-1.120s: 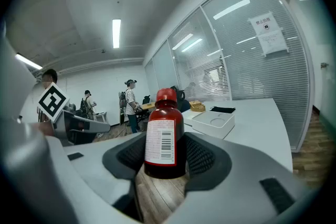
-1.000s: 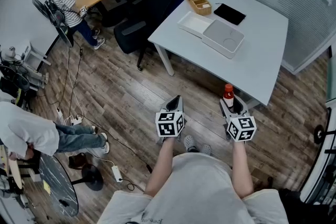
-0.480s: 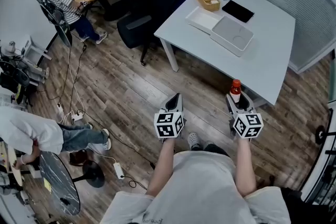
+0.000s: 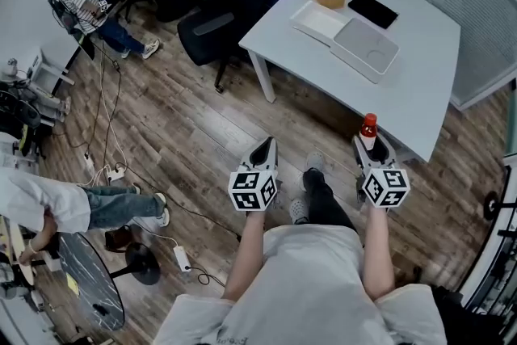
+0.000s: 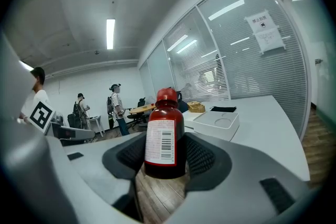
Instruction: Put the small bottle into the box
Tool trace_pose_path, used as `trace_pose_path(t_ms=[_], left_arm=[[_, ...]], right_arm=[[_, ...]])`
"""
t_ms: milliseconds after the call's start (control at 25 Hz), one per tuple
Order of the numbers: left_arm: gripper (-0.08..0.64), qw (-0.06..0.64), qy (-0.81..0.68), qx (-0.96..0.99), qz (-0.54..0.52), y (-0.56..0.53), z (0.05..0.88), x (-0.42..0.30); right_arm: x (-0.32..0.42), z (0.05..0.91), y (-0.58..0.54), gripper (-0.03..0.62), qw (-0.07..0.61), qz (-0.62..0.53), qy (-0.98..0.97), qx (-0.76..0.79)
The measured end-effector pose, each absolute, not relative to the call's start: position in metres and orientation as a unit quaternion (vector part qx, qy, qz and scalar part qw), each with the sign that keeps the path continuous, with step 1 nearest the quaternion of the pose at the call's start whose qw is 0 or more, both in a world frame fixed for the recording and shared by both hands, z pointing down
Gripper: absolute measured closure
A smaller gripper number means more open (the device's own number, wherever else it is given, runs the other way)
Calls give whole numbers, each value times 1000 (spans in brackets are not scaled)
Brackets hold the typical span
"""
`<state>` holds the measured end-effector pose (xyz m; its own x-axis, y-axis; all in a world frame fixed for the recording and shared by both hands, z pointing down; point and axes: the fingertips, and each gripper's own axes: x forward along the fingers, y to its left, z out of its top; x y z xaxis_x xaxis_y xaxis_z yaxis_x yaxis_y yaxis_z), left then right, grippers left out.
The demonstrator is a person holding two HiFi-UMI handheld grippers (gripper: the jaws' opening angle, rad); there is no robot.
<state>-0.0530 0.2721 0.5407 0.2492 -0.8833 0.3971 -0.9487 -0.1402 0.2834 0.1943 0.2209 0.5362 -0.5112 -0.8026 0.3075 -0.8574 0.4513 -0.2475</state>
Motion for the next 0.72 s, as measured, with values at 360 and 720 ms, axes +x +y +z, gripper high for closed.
trace_pose_path(t_ms=[360, 720], left_arm=[[532, 239, -613, 747, 93, 219, 548, -78], [532, 230, -607, 755, 93, 128, 536, -99]], right_arm=[[165, 549, 161, 368, 72, 195, -855, 475], [138, 544, 65, 368, 68, 192, -859, 469]])
